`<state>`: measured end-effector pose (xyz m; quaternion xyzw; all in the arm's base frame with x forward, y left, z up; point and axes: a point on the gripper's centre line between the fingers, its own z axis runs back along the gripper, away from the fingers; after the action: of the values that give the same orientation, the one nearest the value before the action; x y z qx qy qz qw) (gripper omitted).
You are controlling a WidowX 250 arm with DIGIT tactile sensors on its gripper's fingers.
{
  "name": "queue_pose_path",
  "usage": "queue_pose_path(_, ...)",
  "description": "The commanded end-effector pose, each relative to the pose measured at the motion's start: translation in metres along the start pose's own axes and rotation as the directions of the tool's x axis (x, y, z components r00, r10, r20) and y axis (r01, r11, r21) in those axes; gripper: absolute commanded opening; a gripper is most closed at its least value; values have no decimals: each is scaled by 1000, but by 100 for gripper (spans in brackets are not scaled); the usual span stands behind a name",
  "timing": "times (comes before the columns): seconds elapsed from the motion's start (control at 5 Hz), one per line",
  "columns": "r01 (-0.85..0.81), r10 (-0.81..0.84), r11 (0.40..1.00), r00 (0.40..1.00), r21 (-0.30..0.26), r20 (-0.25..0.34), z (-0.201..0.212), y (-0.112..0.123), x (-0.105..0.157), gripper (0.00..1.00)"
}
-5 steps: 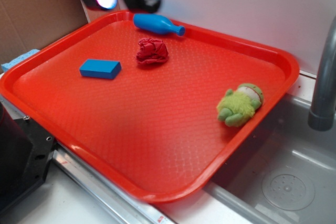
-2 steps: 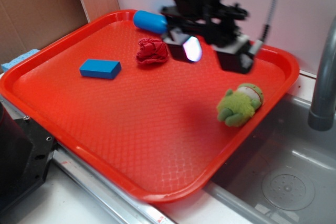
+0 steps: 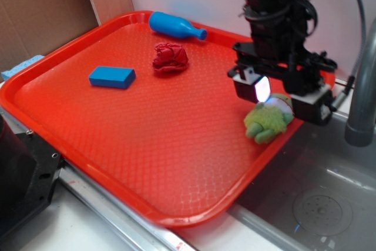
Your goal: Grab the green animal.
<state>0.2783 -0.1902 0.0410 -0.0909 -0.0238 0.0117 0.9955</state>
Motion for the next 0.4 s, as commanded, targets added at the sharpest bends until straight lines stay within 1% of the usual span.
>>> queue_pose_path(0.0,8,-8,1000,999,1,42,1,-13,4,0)
queue_pose_path(0.2,9,-9,1000,999,-12,39,1,-10,-2,0)
